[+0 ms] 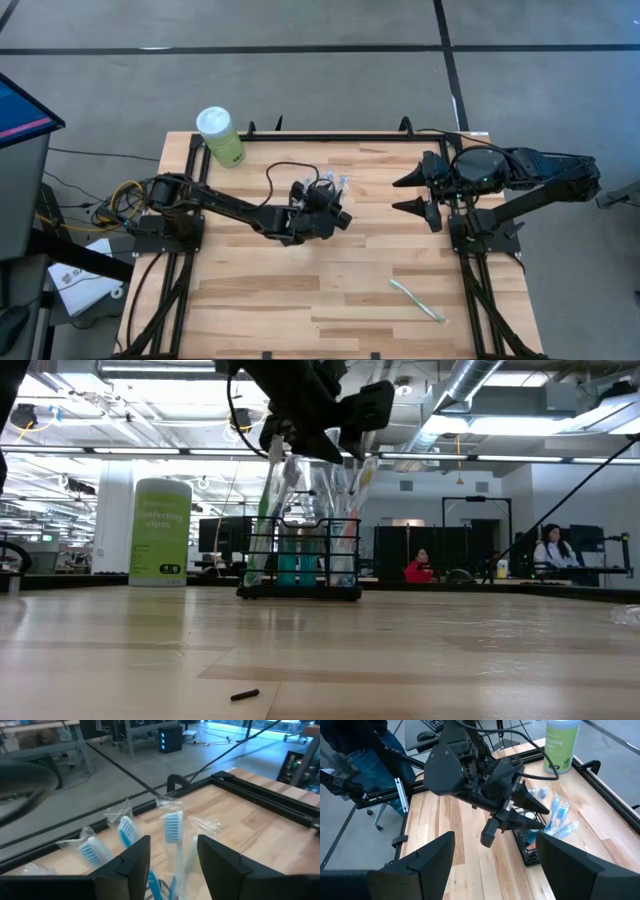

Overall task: Pick & Place toothbrushing station
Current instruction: Put the green toothbrush into the black mesh organizer

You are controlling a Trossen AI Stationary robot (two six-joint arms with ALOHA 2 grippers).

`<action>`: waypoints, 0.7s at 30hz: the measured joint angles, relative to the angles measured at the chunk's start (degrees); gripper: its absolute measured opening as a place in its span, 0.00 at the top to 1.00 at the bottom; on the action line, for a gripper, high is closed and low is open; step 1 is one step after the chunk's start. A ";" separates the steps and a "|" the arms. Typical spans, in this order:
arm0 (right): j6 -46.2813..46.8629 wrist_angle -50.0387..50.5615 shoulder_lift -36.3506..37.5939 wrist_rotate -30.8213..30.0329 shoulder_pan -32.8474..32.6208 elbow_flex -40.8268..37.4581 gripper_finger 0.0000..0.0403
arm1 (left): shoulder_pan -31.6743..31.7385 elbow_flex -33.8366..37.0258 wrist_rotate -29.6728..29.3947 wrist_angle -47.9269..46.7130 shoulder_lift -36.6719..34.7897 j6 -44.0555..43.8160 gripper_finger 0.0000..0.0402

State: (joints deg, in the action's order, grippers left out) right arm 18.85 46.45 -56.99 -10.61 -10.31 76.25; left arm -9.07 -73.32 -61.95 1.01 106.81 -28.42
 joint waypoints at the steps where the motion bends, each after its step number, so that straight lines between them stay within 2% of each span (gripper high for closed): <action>1: 0.00 0.06 0.00 0.00 0.00 0.00 0.33 | 0.01 0.00 0.62 -0.07 -0.37 0.04 0.61; 14: 0.46 3.79 0.00 0.46 -0.04 0.00 0.33 | -1.97 0.04 2.66 0.68 -2.78 1.21 0.60; 21: 0.64 7.43 -0.48 1.89 -0.17 0.02 0.33 | -3.31 0.04 5.33 0.85 -6.58 1.45 0.60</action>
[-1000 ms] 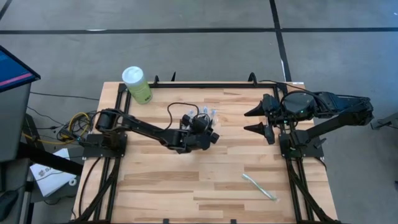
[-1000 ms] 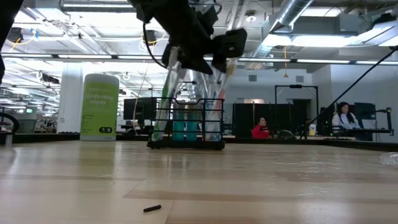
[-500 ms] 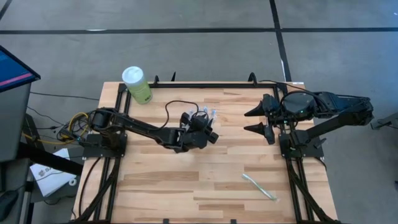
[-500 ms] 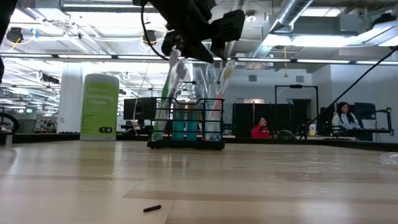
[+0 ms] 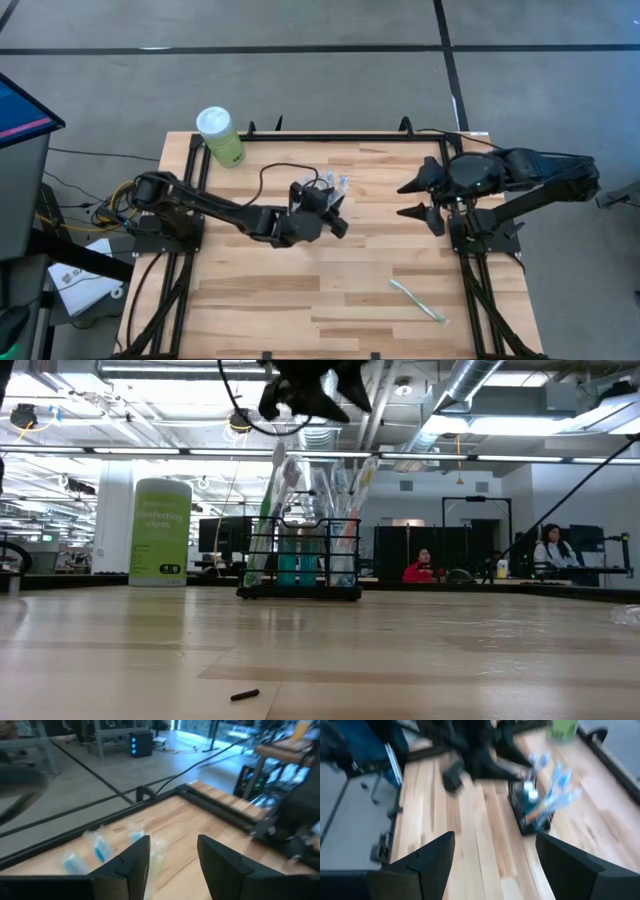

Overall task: Pick & Place toothbrushing station
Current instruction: Put the green toothbrush into the black mesh organizer

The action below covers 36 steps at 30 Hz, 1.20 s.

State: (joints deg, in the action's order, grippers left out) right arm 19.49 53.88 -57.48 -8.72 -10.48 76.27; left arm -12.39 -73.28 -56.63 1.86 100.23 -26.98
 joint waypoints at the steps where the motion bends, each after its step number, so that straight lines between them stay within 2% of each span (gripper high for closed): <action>1: 0.01 1.28 -0.16 0.52 0.00 -0.02 0.33 | -0.24 0.00 0.56 0.19 -0.82 0.04 0.60; 8: 6.13 9.53 -2.82 5.00 -1.78 -0.35 0.33 | -2.41 0.00 8.27 0.11 -7.25 2.55 0.60; 14: 18.37 9.34 -4.34 5.76 -9.98 -5.37 0.33 | -5.51 -0.02 11.47 -0.18 -11.10 4.37 0.60; 20: 32.49 2.06 -6.09 4.11 -19.87 -11.23 0.33 | -9.30 -0.04 11.86 -0.98 -12.11 4.36 0.60; 26: 42.74 0.38 -11.74 1.17 -27.65 -13.74 0.33 | -12.79 -0.05 12.10 -1.17 -11.22 3.60 0.60; 36: 53.72 -0.48 -23.76 2.58 -36.14 -15.69 0.33 | -16.28 0.00 11.74 -0.99 -11.28 2.27 0.60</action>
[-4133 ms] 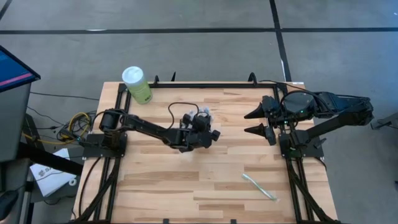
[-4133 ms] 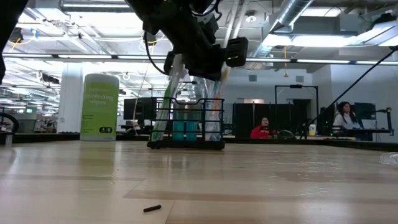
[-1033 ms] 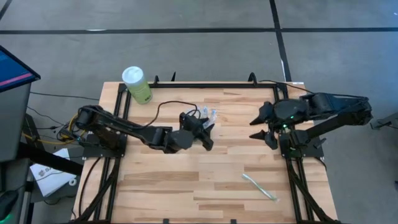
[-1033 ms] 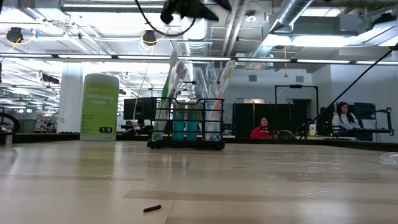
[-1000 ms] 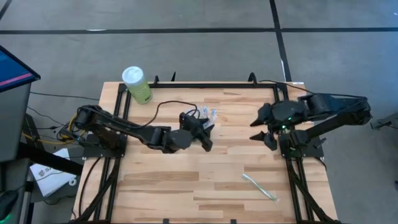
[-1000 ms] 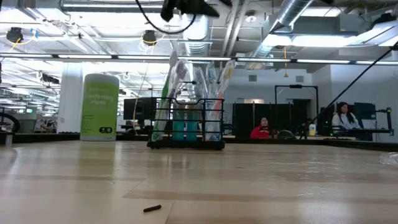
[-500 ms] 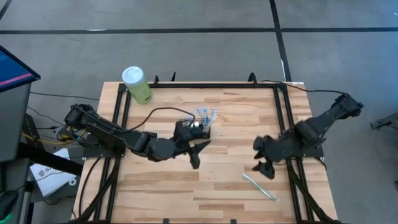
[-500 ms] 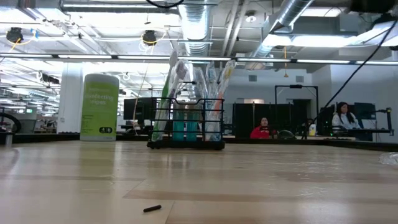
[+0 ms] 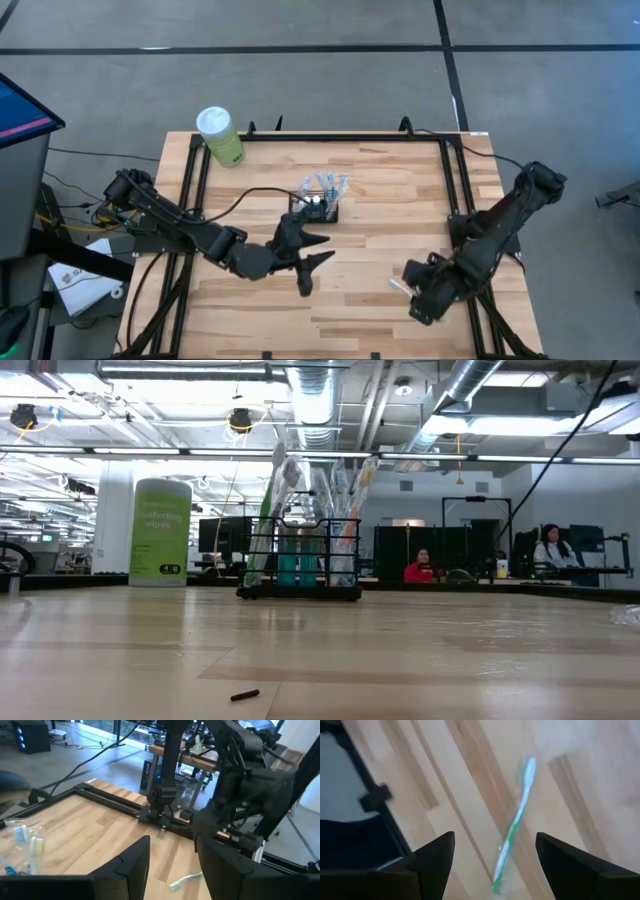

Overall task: Pick & Place toothbrushing station
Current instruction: Put the green toothbrush into the black mesh organizer

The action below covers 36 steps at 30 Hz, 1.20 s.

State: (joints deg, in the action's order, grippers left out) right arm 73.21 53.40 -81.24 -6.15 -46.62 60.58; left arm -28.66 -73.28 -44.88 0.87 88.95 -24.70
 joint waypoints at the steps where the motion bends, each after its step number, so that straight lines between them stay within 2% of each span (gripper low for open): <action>1: 0.85 0.12 -0.93 0.17 -0.79 -0.02 0.33 | -0.16 0.00 -0.03 -0.02 0.00 -0.06 0.60; 8: 2.45 0.14 -5.94 0.10 -5.83 0.00 0.33 | -0.28 0.00 -0.09 -0.01 0.00 -1.03 0.60; 13: 0.63 -5.43 -9.57 -0.07 -9.93 0.07 0.33 | -0.09 0.00 -0.09 -0.01 0.00 -1.04 0.60; 17: 6.36 -3.86 -11.66 -3.27 -12.04 0.00 0.33 | -0.09 0.00 -0.91 -0.01 0.00 -1.06 0.60; 20: 8.37 -7.52 -10.90 -4.43 -12.79 -2.40 0.33 | -0.09 0.00 -1.89 -0.01 0.00 -1.06 0.60; 24: 13.21 -21.13 -7.62 -4.27 -14.17 -11.97 0.33 | 0.51 0.00 -2.22 -0.01 0.00 -1.25 0.60; 27: 18.16 -24.49 -5.82 -2.80 -16.09 -17.68 0.33 | 0.57 0.00 -2.24 0.01 0.01 -1.96 0.60; 30: 20.29 -25.30 -4.09 -2.57 -17.65 -19.61 0.33 | 0.57 0.00 -3.33 0.01 0.02 -3.59 0.60; 36: 17.10 -22.01 -3.76 -2.91 -18.28 -19.63 0.33 | 0.57 0.00 -4.44 0.04 0.02 -4.29 0.60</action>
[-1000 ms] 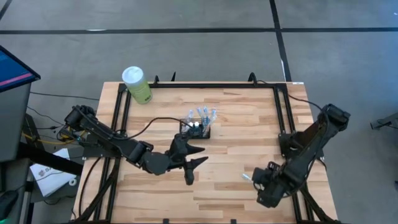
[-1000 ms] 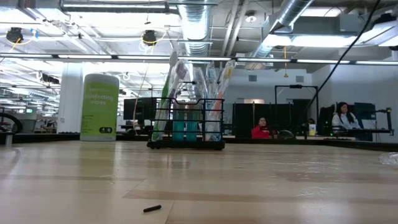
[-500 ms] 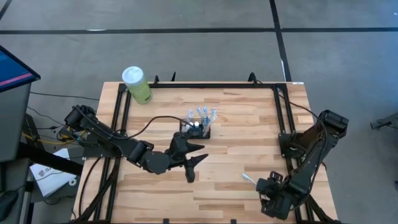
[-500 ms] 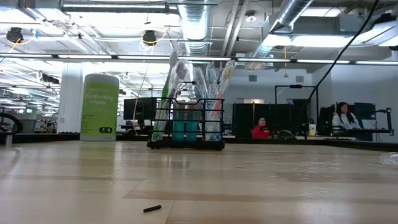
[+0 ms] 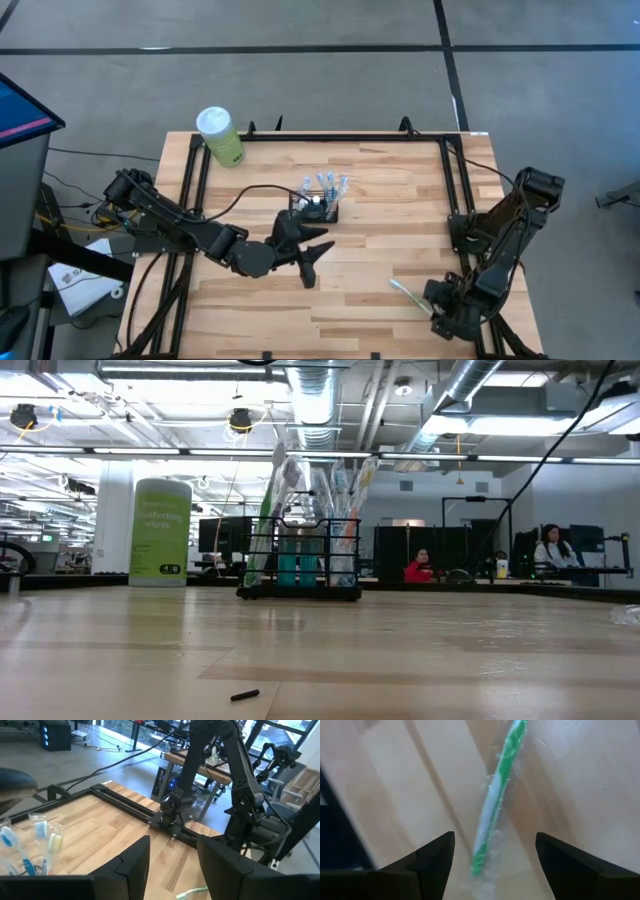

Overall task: Pick & Place toothbrushing station
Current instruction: Put the green toothbrush into the black mesh organizer

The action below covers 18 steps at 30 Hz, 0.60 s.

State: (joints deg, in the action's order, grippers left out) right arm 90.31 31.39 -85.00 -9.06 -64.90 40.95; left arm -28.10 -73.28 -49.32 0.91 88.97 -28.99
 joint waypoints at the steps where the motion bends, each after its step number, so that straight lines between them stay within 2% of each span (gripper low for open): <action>1: -0.67 0.28 -0.50 0.10 0.02 0.00 0.33 | 0.03 0.00 -0.28 0.00 0.00 0.00 0.60; 18: -4.26 0.27 -4.19 0.73 2.28 0.22 0.33 | 0.87 0.00 0.13 0.00 0.01 -0.48 0.60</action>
State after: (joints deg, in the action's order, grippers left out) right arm 86.05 31.66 -89.19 -8.33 -62.63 41.17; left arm -27.22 -73.28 -49.19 0.91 88.98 -29.47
